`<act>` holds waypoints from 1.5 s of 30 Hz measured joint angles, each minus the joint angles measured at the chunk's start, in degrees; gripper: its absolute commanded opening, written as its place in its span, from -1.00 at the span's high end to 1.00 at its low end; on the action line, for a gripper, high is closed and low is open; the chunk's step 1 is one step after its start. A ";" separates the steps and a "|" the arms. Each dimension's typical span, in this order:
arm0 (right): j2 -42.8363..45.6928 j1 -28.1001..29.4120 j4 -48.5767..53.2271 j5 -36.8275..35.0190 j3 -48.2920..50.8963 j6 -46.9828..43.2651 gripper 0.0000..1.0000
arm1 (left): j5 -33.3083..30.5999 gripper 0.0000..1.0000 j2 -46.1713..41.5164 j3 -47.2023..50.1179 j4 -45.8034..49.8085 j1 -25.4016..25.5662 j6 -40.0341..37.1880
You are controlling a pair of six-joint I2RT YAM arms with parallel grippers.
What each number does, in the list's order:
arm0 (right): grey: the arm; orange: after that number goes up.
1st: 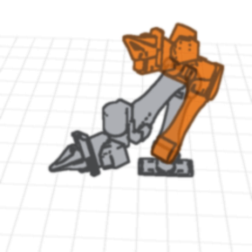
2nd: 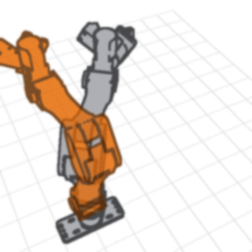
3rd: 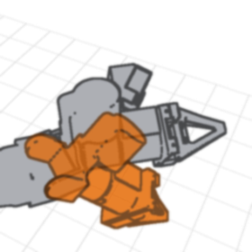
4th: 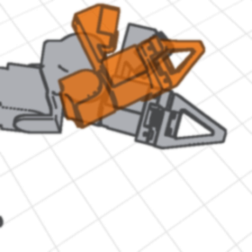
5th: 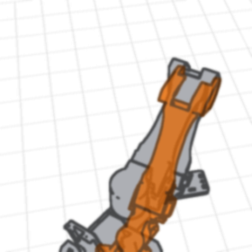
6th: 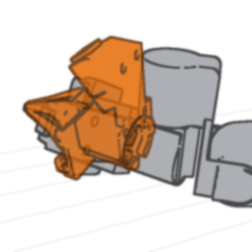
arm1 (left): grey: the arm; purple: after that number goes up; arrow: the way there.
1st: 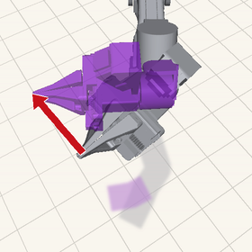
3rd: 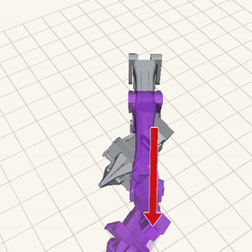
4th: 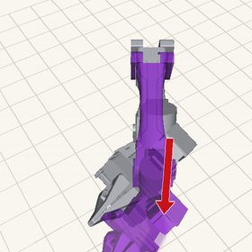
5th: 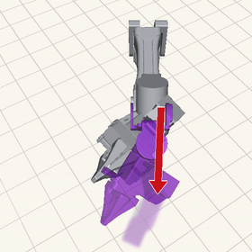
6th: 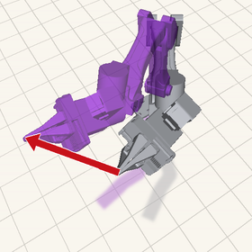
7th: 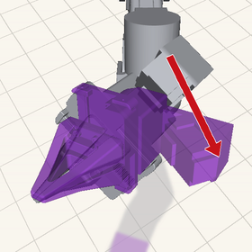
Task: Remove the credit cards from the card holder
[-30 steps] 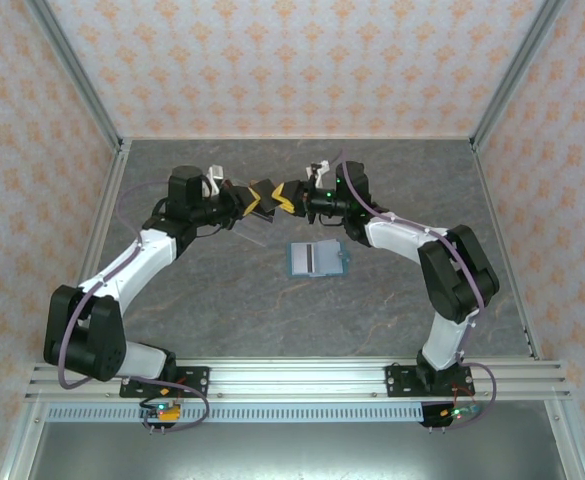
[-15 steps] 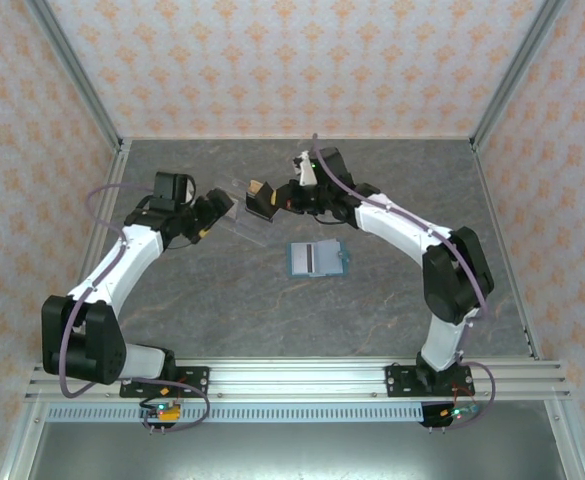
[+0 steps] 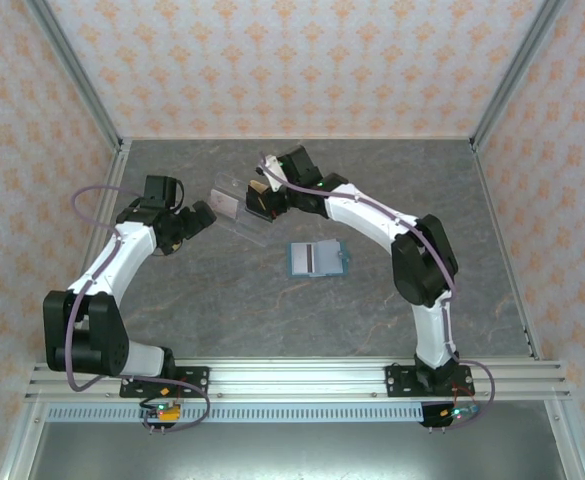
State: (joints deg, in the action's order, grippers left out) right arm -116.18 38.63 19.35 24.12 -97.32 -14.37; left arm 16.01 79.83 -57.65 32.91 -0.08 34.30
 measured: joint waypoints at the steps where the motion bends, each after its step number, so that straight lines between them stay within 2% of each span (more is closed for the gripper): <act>1: -0.20 -0.04 0.00 -0.33 -0.09 -1.38 1.00 | 0.00 -1.00 0.15 0.00 0.13 0.02 -0.24; 13: -1.92 -0.04 -0.28 -1.86 -0.83 -12.24 1.00 | 0.22 -1.00 2.23 0.00 0.76 0.02 -1.44; 19: -3.80 0.02 -0.96 -1.92 -1.11 -13.99 1.00 | 0.66 -1.00 3.50 0.00 0.79 0.02 -1.51; 26: -6.25 0.35 -0.92 -2.99 -4.59 -14.45 0.89 | 3.10 -1.00 3.87 0.00 0.74 0.02 -1.92; 38: -6.34 0.35 -0.92 -4.90 -4.92 -17.84 0.86 | 5.35 -1.00 3.87 0.00 0.70 0.02 -2.51; 45: -6.34 0.33 -0.90 -5.95 -4.92 -19.71 0.76 | 6.10 -1.00 3.87 0.00 0.70 0.02 -2.54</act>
State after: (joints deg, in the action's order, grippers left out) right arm -122.52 38.96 18.46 18.17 -102.24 -34.09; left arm 22.11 83.70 -57.65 33.61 -0.05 31.77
